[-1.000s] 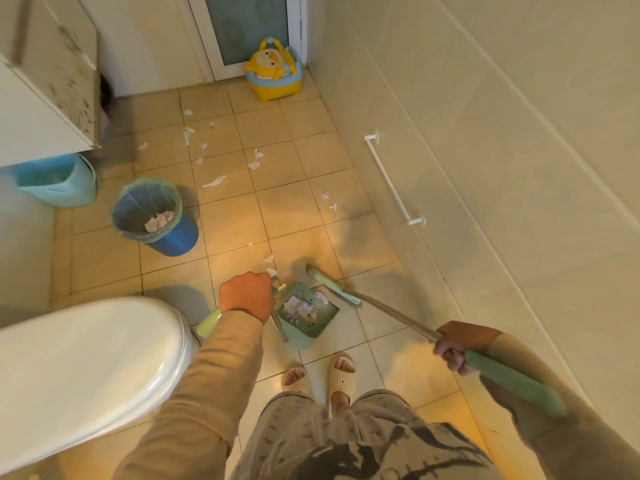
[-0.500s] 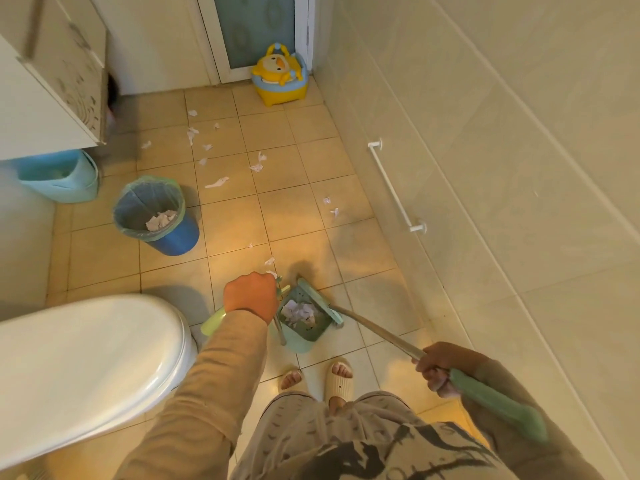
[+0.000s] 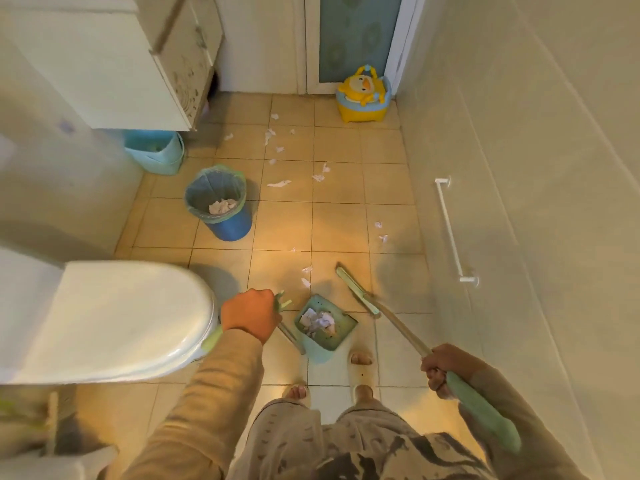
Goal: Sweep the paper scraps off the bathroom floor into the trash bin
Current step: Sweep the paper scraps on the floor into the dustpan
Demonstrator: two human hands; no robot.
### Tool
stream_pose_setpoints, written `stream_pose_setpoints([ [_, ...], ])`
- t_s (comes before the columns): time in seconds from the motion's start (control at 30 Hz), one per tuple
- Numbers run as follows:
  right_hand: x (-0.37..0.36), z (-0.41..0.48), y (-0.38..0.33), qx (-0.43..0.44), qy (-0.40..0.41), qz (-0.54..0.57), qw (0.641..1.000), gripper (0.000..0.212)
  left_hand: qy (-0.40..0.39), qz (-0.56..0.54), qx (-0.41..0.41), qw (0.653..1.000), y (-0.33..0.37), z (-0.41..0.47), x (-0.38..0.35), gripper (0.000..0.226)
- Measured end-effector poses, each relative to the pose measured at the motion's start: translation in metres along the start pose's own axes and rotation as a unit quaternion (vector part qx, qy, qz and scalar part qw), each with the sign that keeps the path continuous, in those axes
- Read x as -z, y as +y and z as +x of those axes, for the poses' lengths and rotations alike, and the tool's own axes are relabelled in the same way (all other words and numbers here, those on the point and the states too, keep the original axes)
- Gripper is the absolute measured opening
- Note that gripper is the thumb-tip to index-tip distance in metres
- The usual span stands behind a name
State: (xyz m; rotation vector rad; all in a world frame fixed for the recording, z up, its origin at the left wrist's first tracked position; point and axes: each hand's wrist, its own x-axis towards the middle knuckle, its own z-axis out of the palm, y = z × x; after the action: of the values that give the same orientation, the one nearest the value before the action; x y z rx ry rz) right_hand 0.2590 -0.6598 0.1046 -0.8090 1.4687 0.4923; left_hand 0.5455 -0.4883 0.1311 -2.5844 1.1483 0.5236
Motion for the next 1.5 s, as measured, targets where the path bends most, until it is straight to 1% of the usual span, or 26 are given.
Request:
stream_pose_setpoints([
  [0.07, 0.011, 0.005, -0.025, 0.019, 0.006, -0.060, 0.998, 0.036, -0.009, -0.035, 0.057, 0.998, -0.003, -0.004, -0.004, 0.034],
  [0.2, 0.032, 0.012, -0.081, 0.065, 0.017, -0.190, 0.980, 0.049, -0.005, -0.073, 0.159, 0.985, 0.007, -0.017, -0.012, 0.036],
  [0.33, 0.044, 0.028, -0.137, 0.101, 0.042, -0.315, 0.943, 0.041, -0.008, -0.086, 0.216, 0.972, 0.023, -0.025, -0.011, 0.038],
  [0.47, 0.031, 0.030, -0.188, 0.107, 0.024, -0.327, 0.938, 0.028, -0.019, -0.117, 0.261, 0.958, 0.035, -0.034, -0.011, 0.039],
  [0.5, 0.026, 0.028, -0.197, 0.127, 0.014, -0.323, 0.938, 0.021, -0.022, -0.120, 0.270, 0.955, 0.037, -0.034, -0.011, 0.038],
  [0.53, 0.021, 0.024, -0.204, 0.155, -0.004, -0.297, 0.942, 0.012, -0.026, -0.119, 0.279, 0.953, 0.039, -0.034, -0.010, 0.037],
  [0.57, 0.017, 0.025, -0.211, 0.190, -0.018, -0.266, 0.945, 0.007, -0.029, -0.117, 0.287, 0.950, 0.041, -0.032, -0.008, 0.037],
  [0.6, 0.009, 0.023, -0.217, 0.206, -0.023, -0.249, 0.946, 0.008, -0.031, -0.115, 0.292, 0.949, 0.043, -0.031, -0.006, 0.037],
  [0.67, -0.011, 0.023, -0.234, 0.224, -0.034, -0.277, 0.934, 0.012, -0.037, -0.111, 0.290, 0.950, 0.047, -0.026, -0.002, 0.036],
  [0.73, -0.030, 0.028, -0.243, 0.231, -0.027, -0.329, 0.915, 0.025, -0.043, -0.106, 0.284, 0.952, 0.050, -0.021, 0.001, 0.034],
  [0.77, -0.034, 0.032, -0.245, 0.235, -0.016, -0.363, 0.901, 0.027, -0.044, -0.103, 0.284, 0.952, 0.050, -0.019, 0.002, 0.034],
  [0.83, -0.035, 0.040, -0.237, 0.224, 0.001, -0.447, 0.866, 0.026, -0.047, -0.096, 0.289, 0.951, 0.048, -0.018, 0.002, 0.033],
  [0.9, -0.033, 0.041, -0.219, 0.150, 0.014, -0.515, 0.844, 0.021, -0.046, -0.094, 0.292, 0.951, 0.049, -0.019, 0.001, 0.033],
  [0.93, -0.030, 0.042, -0.209, 0.114, 0.020, -0.566, 0.816, 0.021, -0.045, -0.091, 0.291, 0.951, 0.050, -0.020, 0.000, 0.032],
  [0.97, -0.027, 0.043, -0.200, 0.093, 0.026, -0.619, 0.780, 0.022, -0.042, -0.089, 0.290, 0.952, 0.052, -0.020, 0.000, 0.031],
  [1.0, -0.023, 0.041, -0.192, 0.088, 0.039, -0.647, 0.757, 0.022, -0.039, -0.086, 0.289, 0.953, 0.054, -0.019, 0.000, 0.030],
  [1.03, -0.016, 0.040, -0.186, 0.086, 0.041, -0.668, 0.738, 0.019, -0.034, -0.084, 0.285, 0.954, 0.056, -0.018, 0.000, 0.030],
  [1.07, -0.007, 0.039, -0.183, 0.083, 0.032, -0.676, 0.732, 0.018, -0.029, -0.082, 0.281, 0.956, 0.057, -0.016, 0.000, 0.029],
  [1.1, 0.003, 0.039, -0.181, 0.086, 0.022, -0.676, 0.731, 0.021, -0.025, -0.082, 0.277, 0.957, 0.057, -0.013, 0.000, 0.028],
  [1.17, 0.017, 0.032, -0.185, 0.093, 0.003, -0.660, 0.746, 0.028, -0.026, -0.081, 0.272, 0.959, 0.054, -0.007, 0.002, 0.027],
  [1.2, 0.023, 0.029, -0.187, 0.105, 0.003, -0.660, 0.744, 0.028, -0.030, -0.078, 0.271, 0.959, 0.052, -0.006, 0.003, 0.027],
  [1.3, 0.032, 0.020, -0.183, 0.120, 0.018, -0.656, 0.745, 0.027, -0.034, -0.070, 0.265, 0.961, 0.044, -0.004, 0.002, 0.031],
  [1.37, 0.035, 0.018, -0.177, 0.108, -0.007, -0.655, 0.748, 0.024, -0.027, -0.067, 0.263, 0.962, 0.039, -0.005, 0.000, 0.030],
  [1.4, 0.033, 0.015, -0.175, 0.107, -0.014, -0.645, 0.756, 0.023, -0.023, -0.064, 0.261, 0.963, 0.038, -0.005, 0.000, 0.029],
  [1.43, 0.031, 0.013, -0.173, 0.112, -0.014, -0.638, 0.762, 0.022, -0.022, -0.063, 0.259, 0.964, 0.037, -0.005, -0.001, 0.028],
  [1.5, 0.023, 0.015, -0.171, 0.127, -0.003, -0.635, 0.762, 0.020, -0.023, -0.059, 0.252, 0.966, 0.037, -0.004, 0.000, 0.027],
])
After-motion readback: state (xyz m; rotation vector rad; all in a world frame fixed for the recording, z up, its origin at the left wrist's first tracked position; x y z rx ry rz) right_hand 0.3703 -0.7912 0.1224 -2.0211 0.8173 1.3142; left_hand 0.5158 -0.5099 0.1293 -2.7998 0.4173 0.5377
